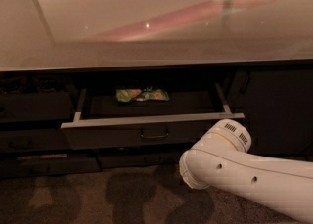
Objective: Open top drawer
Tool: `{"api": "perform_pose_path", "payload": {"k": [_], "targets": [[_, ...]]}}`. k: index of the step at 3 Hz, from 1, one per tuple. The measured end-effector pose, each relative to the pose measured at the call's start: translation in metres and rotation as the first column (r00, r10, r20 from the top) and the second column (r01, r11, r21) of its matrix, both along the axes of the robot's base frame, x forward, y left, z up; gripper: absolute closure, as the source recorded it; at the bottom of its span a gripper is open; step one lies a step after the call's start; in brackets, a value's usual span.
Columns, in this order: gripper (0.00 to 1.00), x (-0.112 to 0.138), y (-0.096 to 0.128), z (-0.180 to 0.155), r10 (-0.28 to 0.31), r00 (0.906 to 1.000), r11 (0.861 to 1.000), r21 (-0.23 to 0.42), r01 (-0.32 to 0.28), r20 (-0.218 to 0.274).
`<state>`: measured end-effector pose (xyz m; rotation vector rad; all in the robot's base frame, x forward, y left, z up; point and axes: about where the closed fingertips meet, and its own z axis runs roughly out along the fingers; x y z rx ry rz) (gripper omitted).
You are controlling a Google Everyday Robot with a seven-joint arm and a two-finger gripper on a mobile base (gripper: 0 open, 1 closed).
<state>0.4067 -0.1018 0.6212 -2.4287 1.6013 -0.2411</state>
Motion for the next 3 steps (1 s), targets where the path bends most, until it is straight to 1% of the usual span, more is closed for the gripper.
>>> {"api": "perform_pose_path", "payload": {"k": [1,2,3], "targets": [[1.00,0.000,0.000,0.000,0.000,1.0000,1.000,0.000,0.000,0.000],[1.00,0.017,-0.011,0.027,-0.050,0.9985,0.999,-0.006,0.051,0.022],[1.00,0.050,-0.034,0.068,-0.124,0.9913,0.992,-0.005,0.124,0.044]]}}
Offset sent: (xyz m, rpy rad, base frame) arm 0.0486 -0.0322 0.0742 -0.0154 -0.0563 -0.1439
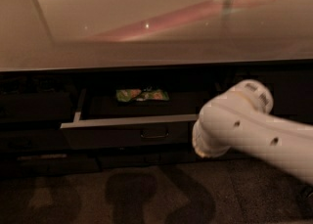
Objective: Open top drawer
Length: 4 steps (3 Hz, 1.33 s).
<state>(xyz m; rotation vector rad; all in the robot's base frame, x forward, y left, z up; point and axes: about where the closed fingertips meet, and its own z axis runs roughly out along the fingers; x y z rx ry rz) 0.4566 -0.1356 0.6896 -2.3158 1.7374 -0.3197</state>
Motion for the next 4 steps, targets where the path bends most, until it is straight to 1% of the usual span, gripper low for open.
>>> {"api": "perform_pose_path", "payload": {"k": [1,2,3,4], "targets": [[1.00,0.032,-0.016,0.036,-0.052,0.9982,0.999,0.002,0.052,0.031],[1.00,0.032,-0.016,0.036,-0.052,0.9982,0.999,0.002,0.052,0.031],[1.00,0.034,-0.017,0.036,-0.024,0.9996,0.998,0.058,0.024,0.013],[1.00,0.048,-0.032,0.034,-0.029,0.9993,0.972,0.233,0.034,-0.026]]}}
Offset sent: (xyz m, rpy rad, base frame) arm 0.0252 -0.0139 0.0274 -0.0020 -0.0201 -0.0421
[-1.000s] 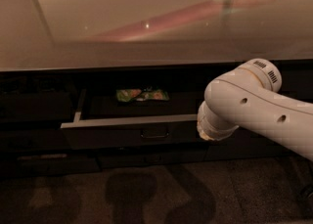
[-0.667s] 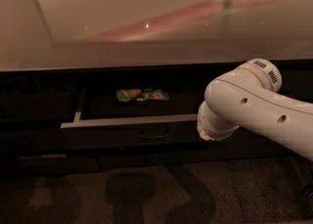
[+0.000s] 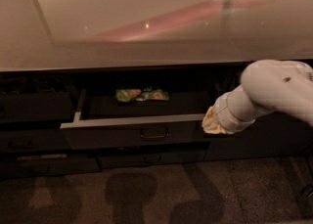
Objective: Open top drawer
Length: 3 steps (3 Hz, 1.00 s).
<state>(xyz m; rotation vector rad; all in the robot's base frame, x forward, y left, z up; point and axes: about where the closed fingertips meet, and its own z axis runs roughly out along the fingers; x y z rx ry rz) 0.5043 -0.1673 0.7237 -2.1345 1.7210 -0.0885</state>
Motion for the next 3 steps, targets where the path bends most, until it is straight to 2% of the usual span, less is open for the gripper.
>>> {"api": "perform_pose_path", "payload": {"k": [1,2,3], "targets": [[1.00,0.0044,-0.0009,0.0029,0.059,0.9978,0.981,0.185,-0.053,-0.030],[1.00,0.0069,0.0028,0.0062,0.114,0.9935,0.973,0.200,-0.111,-0.003],[1.00,0.0069,0.0028,0.0062,0.114,0.9935,0.973,0.200,-0.111,-0.003]]}}
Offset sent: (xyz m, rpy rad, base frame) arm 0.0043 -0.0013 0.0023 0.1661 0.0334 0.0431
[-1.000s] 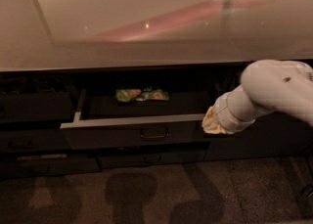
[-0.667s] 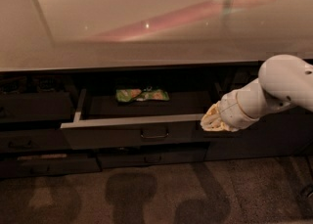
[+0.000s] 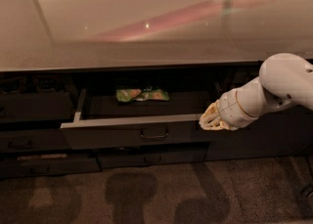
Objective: Open top drawer
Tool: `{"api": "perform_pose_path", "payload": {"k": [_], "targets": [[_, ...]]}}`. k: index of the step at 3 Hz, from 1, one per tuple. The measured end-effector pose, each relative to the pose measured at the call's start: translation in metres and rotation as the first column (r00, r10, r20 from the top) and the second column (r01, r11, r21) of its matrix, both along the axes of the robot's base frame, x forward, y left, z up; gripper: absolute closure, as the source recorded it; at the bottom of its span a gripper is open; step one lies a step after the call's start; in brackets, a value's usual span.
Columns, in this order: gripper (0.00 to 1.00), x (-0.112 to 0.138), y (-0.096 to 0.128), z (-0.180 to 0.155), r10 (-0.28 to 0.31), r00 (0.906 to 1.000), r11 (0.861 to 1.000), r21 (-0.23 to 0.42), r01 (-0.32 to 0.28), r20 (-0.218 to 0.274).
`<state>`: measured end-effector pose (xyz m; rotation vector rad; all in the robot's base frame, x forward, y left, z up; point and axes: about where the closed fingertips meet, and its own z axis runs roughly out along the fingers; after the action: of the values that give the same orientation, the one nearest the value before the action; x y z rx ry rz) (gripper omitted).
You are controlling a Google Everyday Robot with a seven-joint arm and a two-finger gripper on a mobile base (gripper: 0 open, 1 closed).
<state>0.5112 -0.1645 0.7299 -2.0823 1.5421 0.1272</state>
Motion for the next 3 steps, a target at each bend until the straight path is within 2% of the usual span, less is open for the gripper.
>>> {"api": "perform_pose_path", "payload": {"k": [1,2,3], "targets": [[1.00,0.026,-0.005,0.002,-0.024,0.9991,1.000,-0.008,0.024,-0.036],[1.00,0.087,-0.018,0.019,-0.081,0.9942,0.997,-0.008,0.080,-0.071],[1.00,0.087,-0.017,0.017,-0.079,0.9941,0.997,-0.009,0.079,-0.074]]}}
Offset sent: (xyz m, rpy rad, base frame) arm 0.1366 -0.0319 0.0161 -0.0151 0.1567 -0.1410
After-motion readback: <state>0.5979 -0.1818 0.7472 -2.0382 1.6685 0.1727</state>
